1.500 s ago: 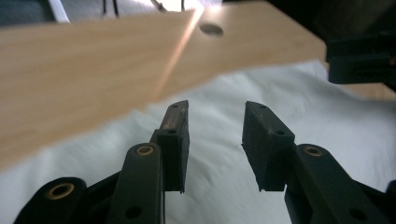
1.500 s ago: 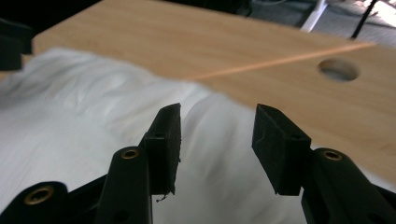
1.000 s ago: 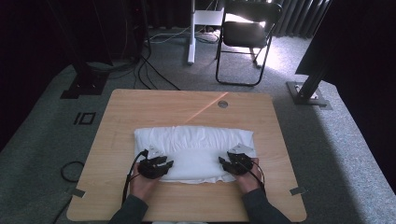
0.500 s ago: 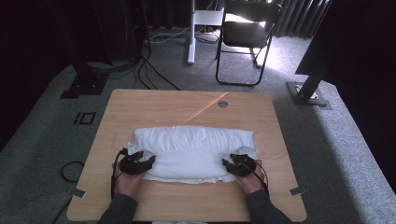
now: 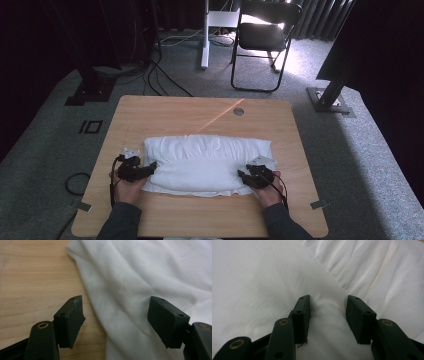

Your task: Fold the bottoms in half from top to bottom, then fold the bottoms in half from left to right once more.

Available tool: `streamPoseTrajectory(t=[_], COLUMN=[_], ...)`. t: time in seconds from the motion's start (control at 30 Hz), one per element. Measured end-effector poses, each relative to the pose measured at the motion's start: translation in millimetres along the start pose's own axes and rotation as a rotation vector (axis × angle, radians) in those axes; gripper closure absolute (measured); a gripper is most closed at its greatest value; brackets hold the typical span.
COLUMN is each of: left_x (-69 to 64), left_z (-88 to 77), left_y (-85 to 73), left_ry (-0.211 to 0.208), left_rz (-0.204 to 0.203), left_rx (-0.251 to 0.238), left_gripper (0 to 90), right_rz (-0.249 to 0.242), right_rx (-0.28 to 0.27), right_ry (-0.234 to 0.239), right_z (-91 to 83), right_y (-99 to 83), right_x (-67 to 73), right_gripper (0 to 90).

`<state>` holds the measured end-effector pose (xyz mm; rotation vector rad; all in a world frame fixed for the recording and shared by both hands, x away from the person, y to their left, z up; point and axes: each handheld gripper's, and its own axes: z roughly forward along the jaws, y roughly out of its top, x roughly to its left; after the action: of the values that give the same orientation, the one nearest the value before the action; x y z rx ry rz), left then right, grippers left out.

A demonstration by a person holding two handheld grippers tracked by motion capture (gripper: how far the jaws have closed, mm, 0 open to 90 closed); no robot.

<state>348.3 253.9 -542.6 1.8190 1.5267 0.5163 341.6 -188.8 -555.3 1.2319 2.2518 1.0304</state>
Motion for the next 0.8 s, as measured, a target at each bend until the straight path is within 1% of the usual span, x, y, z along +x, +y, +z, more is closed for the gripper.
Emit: streamPoseTrajectory(t=[0.1, 0.2, 0.23, 0.3, 0.37, 0.4, 0.47, 0.53, 0.57, 0.63, 0.7, 0.77, 0.8], left_x=[4.3, 7.3, 8.6, 9.3, 9.8, 9.9, 10.3, 9.4, 7.4, 4.4, 0.1, -3.1, -4.8], left_z=[-3.0, -6.0, -6.6, -7.8, -9.2, -9.5, -9.8, -9.4, -8.2, -6.2, -3.4, 0.4, 3.7], left_y=[0.5, 1.4, 1.6, 1.9, 2.6, 3.1, 3.4, 3.7, 4.0, 4.5, 5.0, 5.3, 5.1], left_ry=[0.017, 0.027, 0.024, 0.016, -0.004, -0.005, -0.022, -0.034, -0.052, -0.074, -0.085, -0.088, -0.082], left_rz=[-0.022, -0.035, -0.031, -0.045, -0.055, -0.056, -0.072, -0.069, -0.067, -0.060, -0.058, -0.048, -0.042], left_rx=[-0.011, -0.022, -0.020, -0.028, -0.038, -0.046, -0.051, -0.049, -0.047, -0.046, -0.052, -0.042, -0.029], left_gripper=[29.7, 29.8, 29.8, 29.8, 29.8, 29.8, 29.7, 29.6, 29.5, 27.3, 25.6, 24.8, 23.1], right_rz=[0.001, -0.002, 0.001, 0.005, 0.009, 0.009, 0.009, 0.010, 0.010, 0.010, 0.011, 0.012, 0.011], right_rx=[-0.001, -0.005, -0.005, -0.006, -0.008, -0.009, -0.011, -0.012, -0.012, -0.012, -0.013, -0.014, -0.015], right_ry=[0.001, 0.001, 0.002, 0.003, 0.006, 0.007, 0.010, 0.010, 0.010, 0.010, 0.009, 0.009, 0.009], right_z=[0.0, 0.4, 0.3, 0.1, 0.2, 0.3, 0.5, 0.6, 0.7, 0.7, 0.7, 0.7, 0.8], right_y=[-0.1, -0.4, -0.6, -0.8, -0.9, -0.9, -0.9, -0.9, -1.0, -1.0, -1.1, -1.2, -1.3], right_x=[-0.1, 0.0, 0.0, -0.2, -0.5, -0.8, -1.2, -1.2, -1.1, -1.2, -1.1, -1.0, -1.0], right_gripper=[53.7, 53.4, 53.4, 53.3, 53.3, 53.3, 53.2, 53.1, 53.1, 53.1, 53.0, 53.0, 53.0])
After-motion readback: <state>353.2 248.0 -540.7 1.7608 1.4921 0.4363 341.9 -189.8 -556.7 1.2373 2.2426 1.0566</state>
